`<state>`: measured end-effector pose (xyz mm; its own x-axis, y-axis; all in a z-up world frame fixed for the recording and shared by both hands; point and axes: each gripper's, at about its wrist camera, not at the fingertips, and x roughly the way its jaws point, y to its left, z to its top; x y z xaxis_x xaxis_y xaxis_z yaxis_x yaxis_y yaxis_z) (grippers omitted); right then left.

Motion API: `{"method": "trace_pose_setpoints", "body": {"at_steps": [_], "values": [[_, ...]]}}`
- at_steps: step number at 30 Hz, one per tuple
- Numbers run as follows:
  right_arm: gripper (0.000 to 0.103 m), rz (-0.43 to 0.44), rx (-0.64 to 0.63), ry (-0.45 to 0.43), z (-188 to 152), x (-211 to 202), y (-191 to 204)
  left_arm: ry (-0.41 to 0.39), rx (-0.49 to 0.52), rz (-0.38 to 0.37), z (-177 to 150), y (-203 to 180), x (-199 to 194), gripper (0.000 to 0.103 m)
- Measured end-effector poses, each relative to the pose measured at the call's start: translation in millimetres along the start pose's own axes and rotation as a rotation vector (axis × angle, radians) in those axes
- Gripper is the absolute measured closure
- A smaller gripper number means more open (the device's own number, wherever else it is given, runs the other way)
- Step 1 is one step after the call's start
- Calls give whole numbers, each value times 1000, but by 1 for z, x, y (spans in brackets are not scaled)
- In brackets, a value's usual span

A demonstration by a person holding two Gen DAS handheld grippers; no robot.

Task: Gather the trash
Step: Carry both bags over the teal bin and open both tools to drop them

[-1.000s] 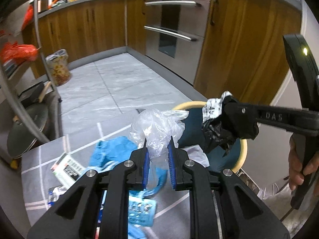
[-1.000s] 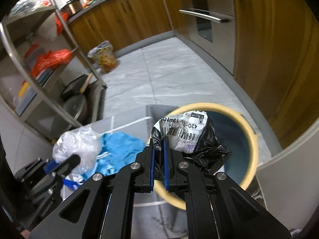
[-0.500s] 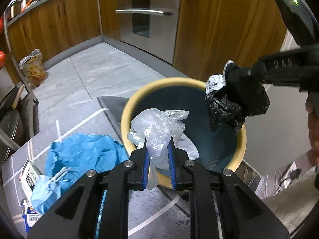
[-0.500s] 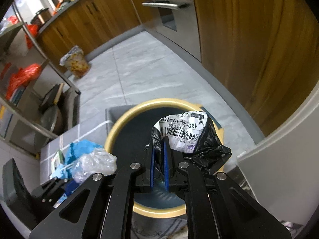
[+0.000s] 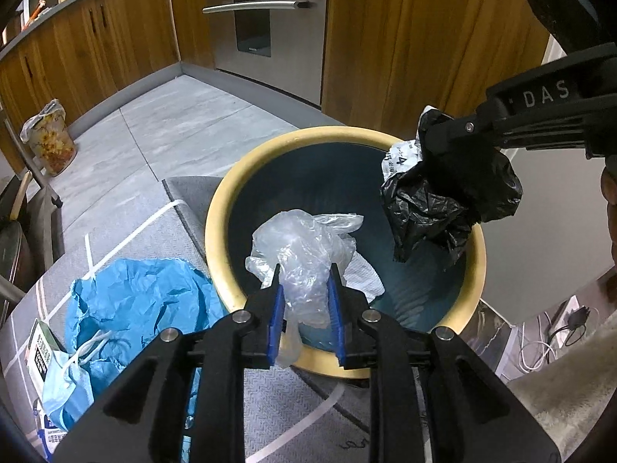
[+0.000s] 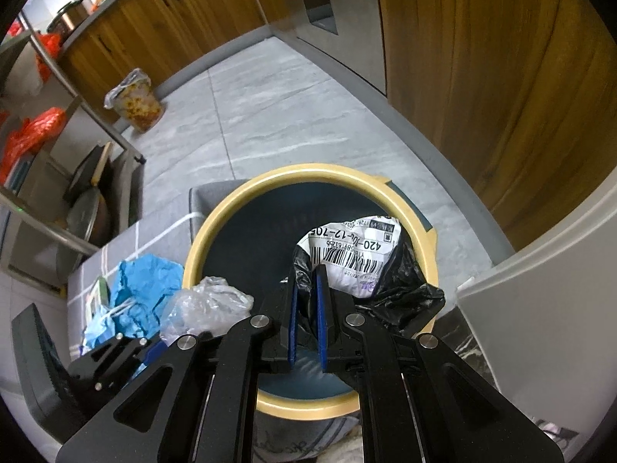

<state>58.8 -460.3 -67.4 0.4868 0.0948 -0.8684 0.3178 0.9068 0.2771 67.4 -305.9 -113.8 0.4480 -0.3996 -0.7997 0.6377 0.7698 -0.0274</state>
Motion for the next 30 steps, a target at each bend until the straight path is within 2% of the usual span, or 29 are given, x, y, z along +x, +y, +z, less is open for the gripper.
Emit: {"method": "trace_pose_setpoints", "body": {"at_steps": [5, 8, 14, 24, 25, 27, 30], "values": [[94, 8, -4, -26, 1, -4, 3, -1, -10, 0, 2, 0, 1, 81], [91, 7, -6, -33, 1, -4, 4, -4, -5, 3, 2, -1, 1, 75], [90, 2, 10, -46, 2, -7, 1, -3, -6, 11, 0, -2, 1, 73], [90, 6, 7, -41, 3, -7, 2, -16, -11, 22, -2, 2, -6, 58], [87, 7, 7, -40, 3, -7, 2, -17, -13, 23, -2, 2, -6, 57], [81, 7, 6, -43, 2, -9, 4, -20, -13, 28, -2, 1, -10, 48], [77, 11, 3, -51, 1, -13, 7, -32, -19, 41, -3, 5, -17, 46]]}}
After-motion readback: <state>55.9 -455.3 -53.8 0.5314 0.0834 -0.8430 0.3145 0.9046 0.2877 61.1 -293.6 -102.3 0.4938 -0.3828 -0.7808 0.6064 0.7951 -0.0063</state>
